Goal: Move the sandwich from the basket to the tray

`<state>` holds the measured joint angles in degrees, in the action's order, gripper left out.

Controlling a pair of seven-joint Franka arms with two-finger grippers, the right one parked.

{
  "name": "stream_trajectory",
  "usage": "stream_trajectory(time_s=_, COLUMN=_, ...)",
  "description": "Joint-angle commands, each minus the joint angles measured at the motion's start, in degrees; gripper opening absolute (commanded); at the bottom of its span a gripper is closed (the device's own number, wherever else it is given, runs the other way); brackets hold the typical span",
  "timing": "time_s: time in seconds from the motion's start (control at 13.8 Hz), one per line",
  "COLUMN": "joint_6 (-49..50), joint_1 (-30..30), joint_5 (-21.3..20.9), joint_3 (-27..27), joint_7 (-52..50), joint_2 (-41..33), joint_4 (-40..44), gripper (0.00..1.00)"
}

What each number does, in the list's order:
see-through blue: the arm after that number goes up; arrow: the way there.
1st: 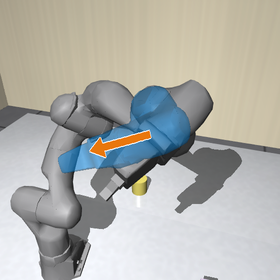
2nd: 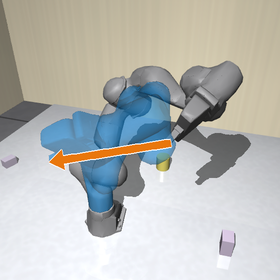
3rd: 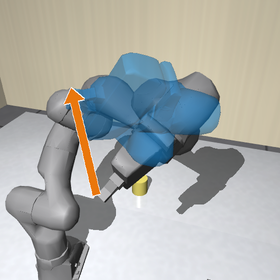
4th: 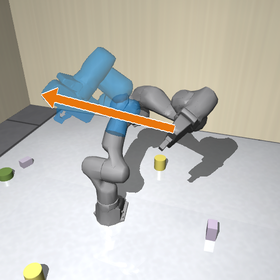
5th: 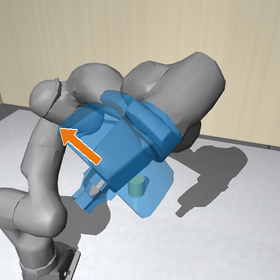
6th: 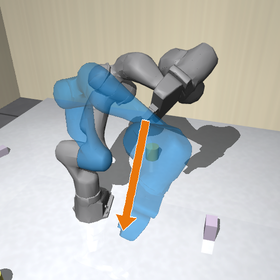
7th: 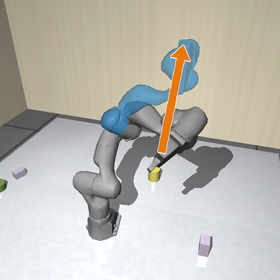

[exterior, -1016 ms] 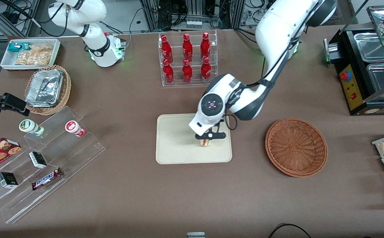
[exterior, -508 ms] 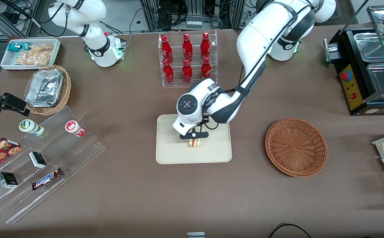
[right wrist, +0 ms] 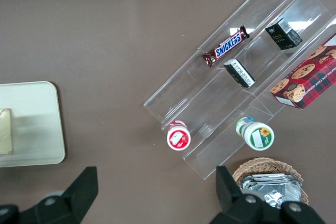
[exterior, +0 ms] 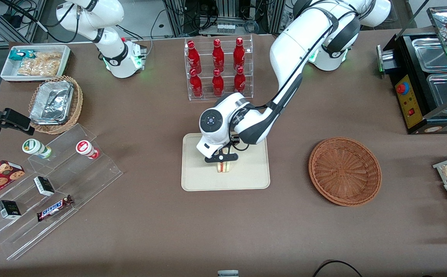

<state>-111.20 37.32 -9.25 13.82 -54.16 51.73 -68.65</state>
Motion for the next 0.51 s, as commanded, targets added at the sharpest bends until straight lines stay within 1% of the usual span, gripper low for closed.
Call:
stream_trajectory(time_s=0.0, joint_6=0.81, joint_1=0.3, joint_5=-1.82, joint_3=-2.29, joint_7=-1.12, joint_2=-0.83, joint_4=1.51, gripper=1.0)
stream_trajectory(time_s=0.29, joint_6=4.4, joint_1=0.03, joint_5=-1.47, joint_3=-5.11, joint_7=-1.04, joint_2=-6.98, joint_4=1.24, gripper=1.0)
stream_trajectory(time_s=0.44, joint_6=8.61, joint_1=-2.24, joint_5=-1.21, joint_3=-5.55, joint_7=-0.51, joint_2=-11.1, joint_4=1.15, gripper=1.0)
